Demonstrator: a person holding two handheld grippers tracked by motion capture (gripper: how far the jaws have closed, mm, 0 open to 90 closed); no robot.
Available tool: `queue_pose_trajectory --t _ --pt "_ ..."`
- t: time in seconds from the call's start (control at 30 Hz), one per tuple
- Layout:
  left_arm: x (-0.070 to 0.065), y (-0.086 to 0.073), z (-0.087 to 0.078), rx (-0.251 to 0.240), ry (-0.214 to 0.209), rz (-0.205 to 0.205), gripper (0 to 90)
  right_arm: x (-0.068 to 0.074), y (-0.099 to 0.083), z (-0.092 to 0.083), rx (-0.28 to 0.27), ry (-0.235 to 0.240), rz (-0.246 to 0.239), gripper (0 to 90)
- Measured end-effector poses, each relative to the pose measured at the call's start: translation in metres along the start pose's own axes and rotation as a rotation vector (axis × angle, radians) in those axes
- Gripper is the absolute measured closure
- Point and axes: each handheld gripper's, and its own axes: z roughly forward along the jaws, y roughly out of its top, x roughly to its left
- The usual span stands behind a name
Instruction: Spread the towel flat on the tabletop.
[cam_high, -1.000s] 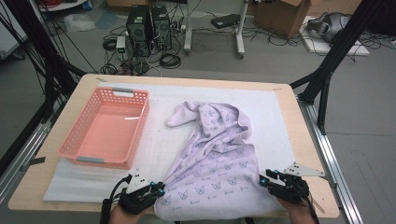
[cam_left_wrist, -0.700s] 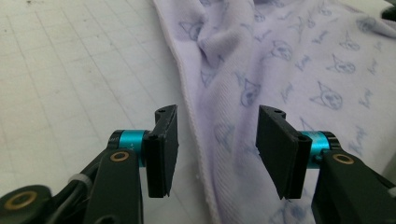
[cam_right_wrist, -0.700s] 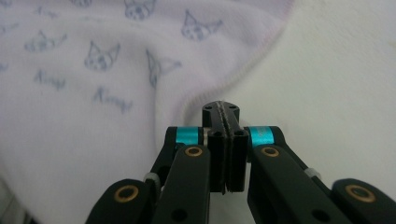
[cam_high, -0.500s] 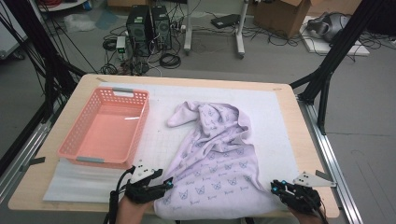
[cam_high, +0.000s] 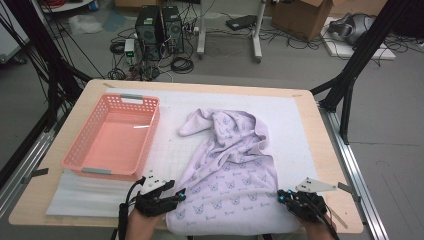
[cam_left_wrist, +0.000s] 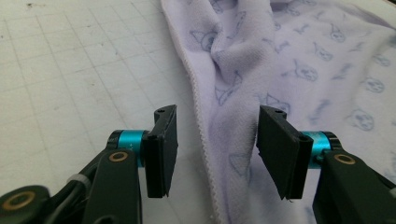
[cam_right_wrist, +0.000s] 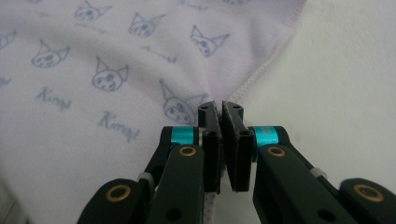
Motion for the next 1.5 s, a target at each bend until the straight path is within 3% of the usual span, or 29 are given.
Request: queue_pose_trajectory --t 0.27,0.3,0.33,0.4,0.43,0.6,0.77,0.87,0.93,0.97,1.0,1.17,1.5 --pt "-0.009 0.001 0.009 0.021 -0.046 0.014 47.9 0.003 -0.038 -0.042 0.026 0.037 0.013 85.0" --pt "-0.011 0.001 0.013 0.034 -0.058 0.022 48.3 0.003 -0.04 -0.044 0.021 0.043 0.009 82.9" --pt "-0.015 0.001 0.014 0.034 -0.041 0.051 48.8 0.003 -0.04 -0.045 0.009 0.049 0.007 78.8" --pt "-0.018 0.001 0.013 0.051 -0.015 0.096 72.3 0.002 -0.037 -0.045 -0.015 0.038 0.014 72.9" --pt "-0.018 0.001 0.011 0.063 -0.026 0.095 83.5 0.0 -0.035 -0.044 -0.033 0.034 0.022 70.3" --pt "-0.018 -0.009 -0.009 0.084 -0.037 0.096 85.6 -0.008 -0.019 -0.031 -0.078 -0.008 0.047 64.9" --pt "-0.025 -0.026 -0.035 0.105 -0.071 0.115 85.5 -0.017 0.004 -0.003 -0.082 -0.033 0.073 58.2" --pt "-0.025 -0.03 -0.042 0.105 -0.078 0.13 84.6 -0.014 0.015 0.017 -0.064 -0.049 0.055 56.9" --pt "-0.023 -0.03 -0.042 0.086 -0.068 0.117 76.3 -0.011 0.018 0.025 -0.047 -0.065 0.026 68.5" --pt "-0.021 -0.029 -0.041 0.074 -0.059 0.1 69.9 -0.011 0.018 0.025 -0.048 -0.044 0.02 82.3" --pt "-0.019 -0.029 -0.04 0.061 -0.055 0.088 64.7 -0.01 0.018 0.024 -0.039 -0.018 0.02 84.5" --pt "-0.009 -0.017 -0.034 -0.003 -0.028 0.038 51.8 -0.009 0.006 0.007 -0.014 -0.02 0.003 87.0" --pt "-0.003 0.008 0.001 -0.01 -0.039 0.01 49.5 -0.008 -0.043 -0.048 0.005 -0.048 0.024 86.9"
